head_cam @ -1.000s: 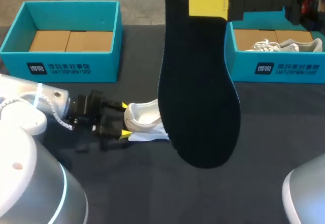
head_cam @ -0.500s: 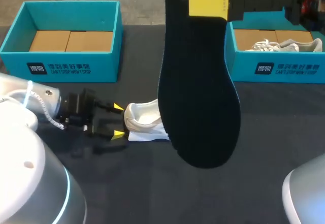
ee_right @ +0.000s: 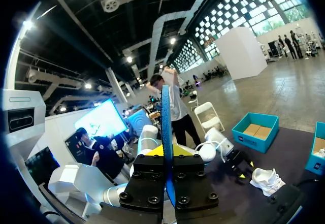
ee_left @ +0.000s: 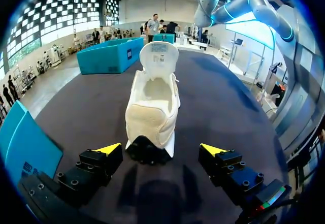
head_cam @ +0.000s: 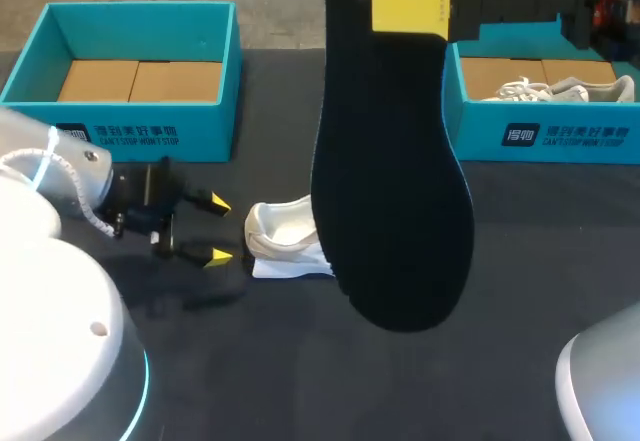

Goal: Take the shoe out of the shoebox, open the shoe tongue, remove and reinsert the insole, then place the shoe into the shoebox

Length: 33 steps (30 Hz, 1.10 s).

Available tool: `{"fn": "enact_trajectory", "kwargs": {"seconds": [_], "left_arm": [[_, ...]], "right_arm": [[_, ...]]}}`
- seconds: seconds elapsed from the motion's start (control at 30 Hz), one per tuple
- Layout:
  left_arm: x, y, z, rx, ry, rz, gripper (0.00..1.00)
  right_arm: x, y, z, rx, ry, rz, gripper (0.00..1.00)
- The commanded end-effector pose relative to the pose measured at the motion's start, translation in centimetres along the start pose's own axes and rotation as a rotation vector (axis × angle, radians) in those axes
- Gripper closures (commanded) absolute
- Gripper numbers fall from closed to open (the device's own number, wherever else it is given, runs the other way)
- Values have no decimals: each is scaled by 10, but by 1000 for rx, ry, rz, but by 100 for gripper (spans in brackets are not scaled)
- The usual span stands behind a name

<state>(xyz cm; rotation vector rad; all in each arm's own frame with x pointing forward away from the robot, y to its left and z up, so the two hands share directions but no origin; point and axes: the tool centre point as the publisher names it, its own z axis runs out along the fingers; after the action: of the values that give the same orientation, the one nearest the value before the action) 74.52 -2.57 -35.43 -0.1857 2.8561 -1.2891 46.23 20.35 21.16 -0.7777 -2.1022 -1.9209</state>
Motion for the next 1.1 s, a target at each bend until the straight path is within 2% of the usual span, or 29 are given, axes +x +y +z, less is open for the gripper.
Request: {"fn": "enact_trajectory", "kwargs": {"seconds": [0.03,0.23,0.6,0.7,1.1], "left_arm": [[4,-10,-18,-114,28,-5,0],[0,-23,-33,-213,54,15,0],[-13,-60,-37,-358,91,48,0],[-19,-69,-35,-372,123,19,0],[-19,-69,-35,-372,123,19,0]], "right_arm": [[1,-8,4,-13,4,2,100],[1,-8,4,-13,4,2,100],[1,-8,4,-13,4,2,100],[1,-8,4,-13,4,2,100],[1,-8,4,-13,4,2,100]]}}
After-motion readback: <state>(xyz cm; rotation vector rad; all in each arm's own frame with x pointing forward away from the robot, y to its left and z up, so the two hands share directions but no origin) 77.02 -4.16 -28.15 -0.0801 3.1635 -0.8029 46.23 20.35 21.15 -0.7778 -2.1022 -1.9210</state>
